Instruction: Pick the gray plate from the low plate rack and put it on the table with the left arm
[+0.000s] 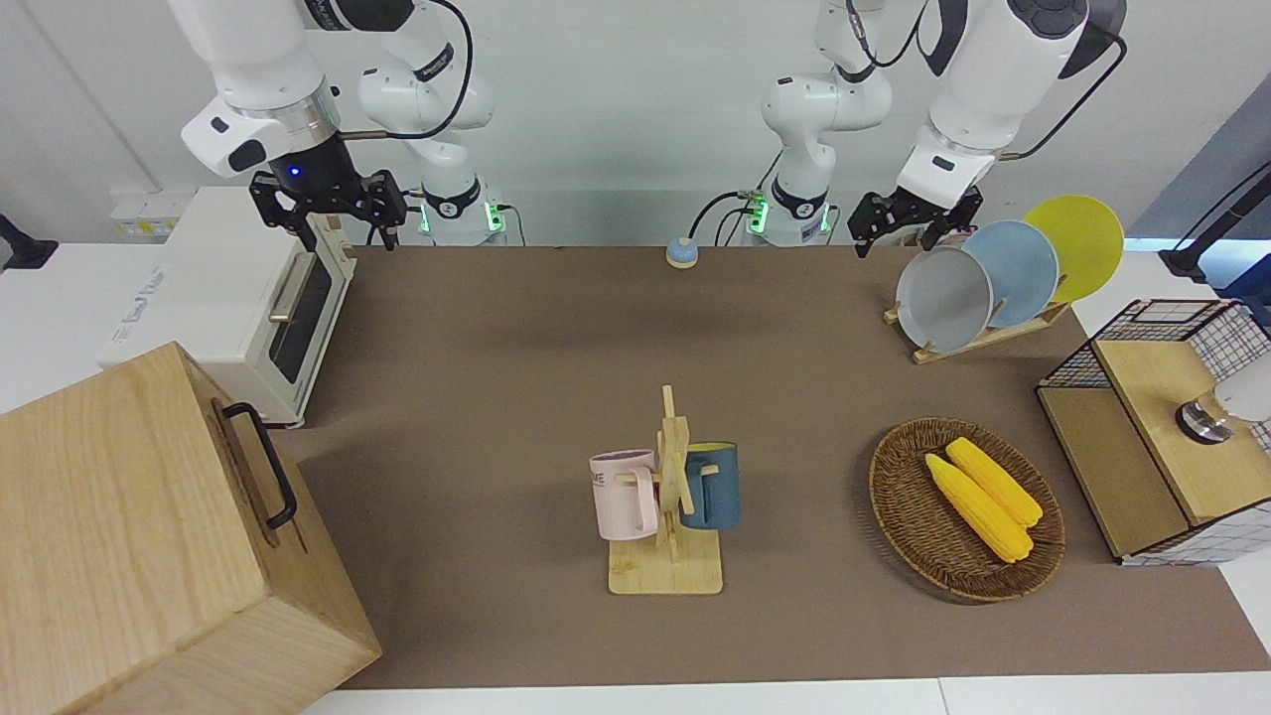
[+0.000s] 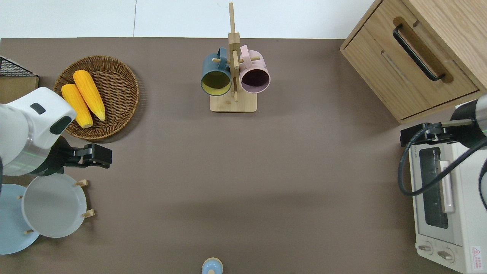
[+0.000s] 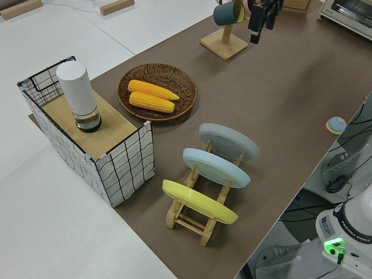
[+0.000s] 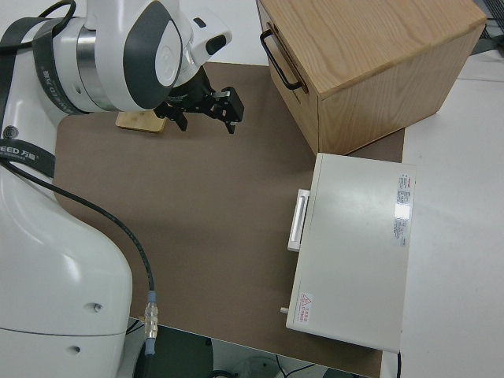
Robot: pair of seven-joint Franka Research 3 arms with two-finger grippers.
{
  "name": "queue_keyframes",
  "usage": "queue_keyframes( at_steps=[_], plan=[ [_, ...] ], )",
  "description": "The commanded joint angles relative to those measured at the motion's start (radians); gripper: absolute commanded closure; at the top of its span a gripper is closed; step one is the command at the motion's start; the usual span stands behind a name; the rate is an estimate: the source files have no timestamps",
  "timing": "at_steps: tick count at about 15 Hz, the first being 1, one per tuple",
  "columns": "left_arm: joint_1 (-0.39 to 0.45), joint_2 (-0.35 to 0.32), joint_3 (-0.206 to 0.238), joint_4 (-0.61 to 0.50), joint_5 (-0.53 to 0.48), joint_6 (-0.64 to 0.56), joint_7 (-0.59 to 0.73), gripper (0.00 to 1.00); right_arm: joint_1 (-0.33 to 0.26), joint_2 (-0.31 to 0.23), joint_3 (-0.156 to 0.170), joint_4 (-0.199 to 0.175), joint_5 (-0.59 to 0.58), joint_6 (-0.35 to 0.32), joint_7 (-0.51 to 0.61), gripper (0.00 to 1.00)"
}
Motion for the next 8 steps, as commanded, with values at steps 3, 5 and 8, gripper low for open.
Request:
queue_keyframes(
  at_steps=[3,5,8],
  plan=[
    [-0.011,-0.017,0.000,-0.023,-0.013,0.016,0.011,0.00,0.007,0.000,-0.006,0.006,0.003,-0.001,0.004,0.017],
    [-0.004,-0.029,0.005,-0.042,-0.009,0.008,0.040,0.00,0.007,0.000,-0.006,0.006,0.003,-0.001,0.004,0.017],
    [0.006,-0.042,0.034,-0.056,0.003,0.011,0.085,0.00,0.007,0.000,-0.006,0.006,0.003,-0.001,0.004,0.017]
  ],
)
